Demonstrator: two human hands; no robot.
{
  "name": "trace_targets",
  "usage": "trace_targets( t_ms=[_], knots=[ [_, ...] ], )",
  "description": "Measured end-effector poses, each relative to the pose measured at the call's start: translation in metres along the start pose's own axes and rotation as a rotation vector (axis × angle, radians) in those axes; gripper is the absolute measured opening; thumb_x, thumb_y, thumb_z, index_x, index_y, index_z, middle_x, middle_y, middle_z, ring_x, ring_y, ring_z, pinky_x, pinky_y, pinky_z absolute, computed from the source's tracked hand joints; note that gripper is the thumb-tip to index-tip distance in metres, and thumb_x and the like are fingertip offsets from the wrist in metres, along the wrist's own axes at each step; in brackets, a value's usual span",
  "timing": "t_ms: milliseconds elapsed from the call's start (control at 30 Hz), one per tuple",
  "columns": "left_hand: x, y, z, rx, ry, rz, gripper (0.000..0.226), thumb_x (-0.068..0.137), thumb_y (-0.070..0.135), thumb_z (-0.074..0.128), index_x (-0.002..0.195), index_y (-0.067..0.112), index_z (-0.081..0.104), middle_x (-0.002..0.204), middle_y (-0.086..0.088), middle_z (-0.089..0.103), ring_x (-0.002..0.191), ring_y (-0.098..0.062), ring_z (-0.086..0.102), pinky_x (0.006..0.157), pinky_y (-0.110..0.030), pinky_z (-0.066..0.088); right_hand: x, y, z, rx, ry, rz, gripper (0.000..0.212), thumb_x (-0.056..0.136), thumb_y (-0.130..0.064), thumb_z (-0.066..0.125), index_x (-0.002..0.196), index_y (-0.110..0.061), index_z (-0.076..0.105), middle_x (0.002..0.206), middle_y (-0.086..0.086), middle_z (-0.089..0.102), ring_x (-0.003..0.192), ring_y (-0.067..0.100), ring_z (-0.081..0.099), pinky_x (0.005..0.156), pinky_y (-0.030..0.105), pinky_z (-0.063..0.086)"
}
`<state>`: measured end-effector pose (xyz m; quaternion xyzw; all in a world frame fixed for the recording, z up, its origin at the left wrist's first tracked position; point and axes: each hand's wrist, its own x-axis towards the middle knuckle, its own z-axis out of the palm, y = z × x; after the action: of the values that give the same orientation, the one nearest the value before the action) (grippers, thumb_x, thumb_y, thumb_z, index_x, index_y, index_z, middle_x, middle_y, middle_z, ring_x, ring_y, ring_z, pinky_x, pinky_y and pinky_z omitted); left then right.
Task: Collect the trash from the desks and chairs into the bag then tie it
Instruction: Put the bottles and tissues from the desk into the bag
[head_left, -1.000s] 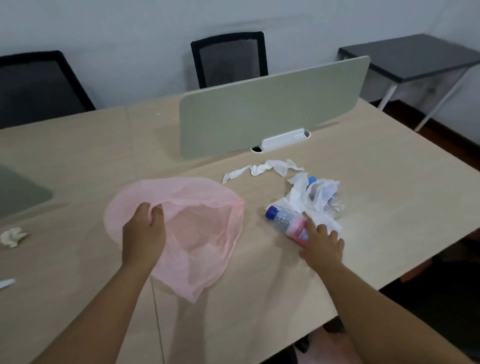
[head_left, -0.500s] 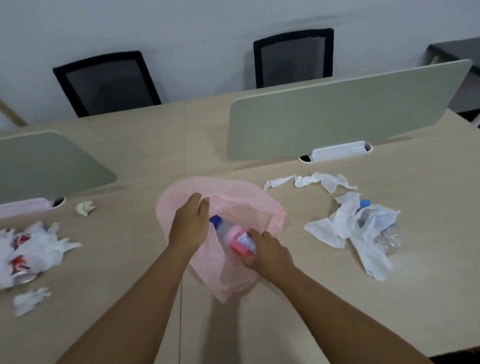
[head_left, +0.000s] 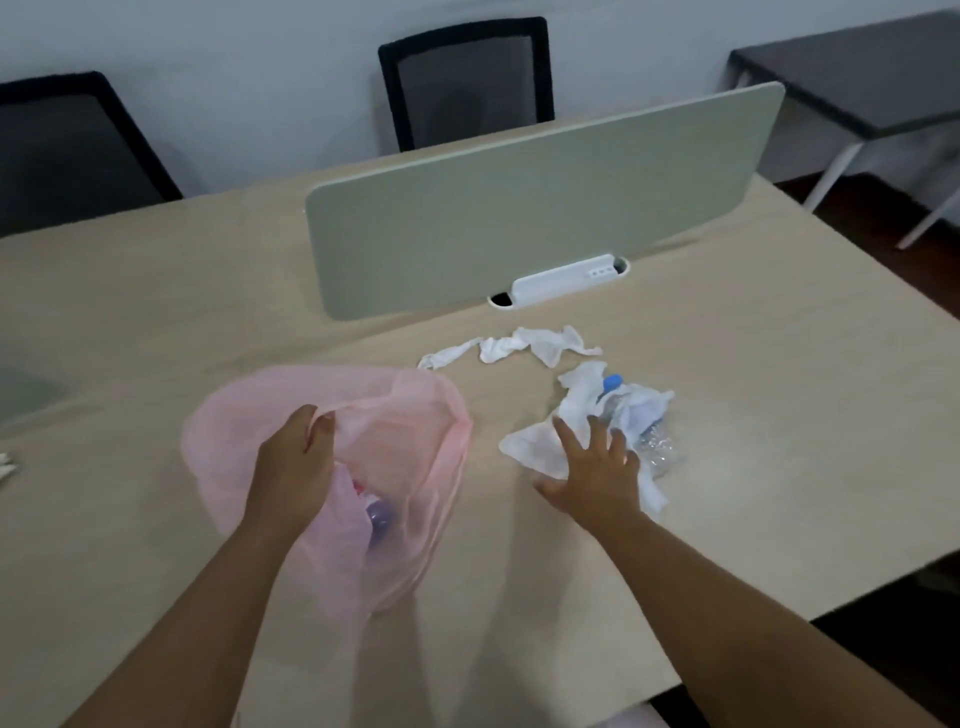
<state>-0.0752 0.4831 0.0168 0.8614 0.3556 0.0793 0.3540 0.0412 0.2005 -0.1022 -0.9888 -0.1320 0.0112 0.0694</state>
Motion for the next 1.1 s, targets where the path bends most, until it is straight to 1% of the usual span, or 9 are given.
trace_targets(
  t_ms=[133, 233, 367, 500, 600, 700, 833, 933, 1100],
  knots=[
    [0.004, 0.003, 0.016, 0.035, -0.026, 0.004, 0.029, 0.106, 0.027, 0.041, 0.104, 0.008, 0.063, 0.111, -0.017, 0.068, 0.105, -0.038, 0.06, 0.09, -0.043, 0.044, 0.009, 0.04, 0.008, -0.164, -0.12, -0.048, 0.105, 0.053, -0.084, 0.057, 0.146, -0.041, 0.032, 0.144, 0.012, 0.043, 0.114, 0.038, 0.051, 0.081, 0.048, 0.046],
    [0.0, 0.01, 0.022, 0.06, -0.028, -0.02, 0.03, 0.107, 0.026, 0.04, 0.114, 0.008, 0.064, 0.121, -0.017, 0.066, 0.117, -0.039, 0.058, 0.097, -0.043, 0.041, 0.011, 0.032, 0.022, -0.066, -0.163, -0.027, 0.086, 0.06, -0.08, 0.057, 0.133, -0.035, 0.053, 0.125, 0.012, 0.057, 0.091, 0.035, 0.059, 0.066, 0.043, 0.051],
    [-0.004, 0.016, 0.022, 0.061, -0.006, -0.037, 0.029, 0.107, 0.024, 0.04, 0.112, 0.01, 0.065, 0.117, -0.015, 0.067, 0.113, -0.034, 0.058, 0.091, -0.038, 0.039, 0.004, 0.026, 0.04, -0.067, -0.085, -0.214, 0.023, 0.072, -0.012, 0.067, 0.094, -0.009, 0.063, 0.081, 0.01, 0.057, 0.057, 0.026, 0.058, 0.043, 0.031, 0.041],
    [-0.001, 0.018, 0.013, 0.049, 0.031, -0.052, 0.028, 0.107, 0.022, 0.04, 0.109, 0.01, 0.065, 0.112, -0.01, 0.066, 0.102, -0.026, 0.057, 0.086, -0.032, 0.035, 0.007, -0.002, 0.035, -0.238, 0.121, -0.608, 0.049, 0.081, 0.014, 0.025, 0.076, -0.008, 0.068, 0.08, 0.01, 0.058, 0.056, 0.022, 0.054, 0.041, 0.029, 0.042],
    [0.0, 0.025, -0.002, 0.029, 0.084, -0.076, 0.032, 0.107, 0.023, 0.041, 0.119, 0.005, 0.064, 0.126, -0.016, 0.065, 0.117, -0.033, 0.058, 0.089, -0.031, 0.035, 0.01, -0.064, 0.02, -0.155, 0.278, -0.923, 0.028, 0.081, 0.008, 0.044, 0.082, -0.007, 0.068, 0.084, 0.014, 0.062, 0.063, 0.026, 0.057, 0.05, 0.032, 0.047],
    [-0.002, 0.028, -0.02, 0.05, 0.122, -0.089, 0.035, 0.107, 0.023, 0.04, 0.129, 0.005, 0.06, 0.139, -0.015, 0.06, 0.127, -0.031, 0.054, 0.096, -0.03, 0.036, 0.011, -0.136, 0.007, 0.1, 0.192, -1.006, 0.023, 0.079, -0.009, 0.062, 0.101, -0.007, 0.069, 0.085, 0.01, 0.067, 0.066, 0.024, 0.061, 0.049, 0.027, 0.048],
    [-0.009, 0.027, -0.04, 0.079, 0.154, -0.129, 0.038, 0.108, 0.024, 0.038, 0.137, 0.007, 0.057, 0.144, -0.012, 0.057, 0.132, -0.029, 0.051, 0.096, -0.028, 0.035, 0.011, -0.197, -0.01, 0.24, -0.135, -1.029, 0.063, 0.077, -0.044, 0.051, 0.134, -0.021, 0.038, 0.118, 0.021, 0.06, 0.104, 0.04, 0.059, 0.083, 0.045, 0.051],
    [-0.009, 0.024, -0.044, 0.091, 0.153, -0.125, 0.036, 0.108, 0.025, 0.038, 0.131, 0.008, 0.059, 0.136, -0.011, 0.062, 0.127, -0.031, 0.055, 0.088, -0.025, 0.033, 0.011, -0.191, -0.005, 0.206, -0.214, -1.048, 0.081, 0.078, -0.065, 0.04, 0.148, -0.037, 0.012, 0.15, 0.018, 0.037, 0.136, 0.044, 0.034, 0.108, 0.059, 0.031],
    [0.003, 0.021, -0.031, 0.107, 0.107, -0.118, 0.042, 0.108, 0.03, 0.038, 0.142, 0.011, 0.053, 0.147, -0.011, 0.055, 0.134, -0.03, 0.05, 0.105, -0.035, 0.038, 0.037, -0.111, 0.007, 0.206, 0.026, -0.963, 0.067, 0.075, -0.06, 0.057, 0.133, -0.027, 0.053, 0.124, 0.013, 0.06, 0.108, 0.037, 0.057, 0.087, 0.046, 0.048]
  ],
)
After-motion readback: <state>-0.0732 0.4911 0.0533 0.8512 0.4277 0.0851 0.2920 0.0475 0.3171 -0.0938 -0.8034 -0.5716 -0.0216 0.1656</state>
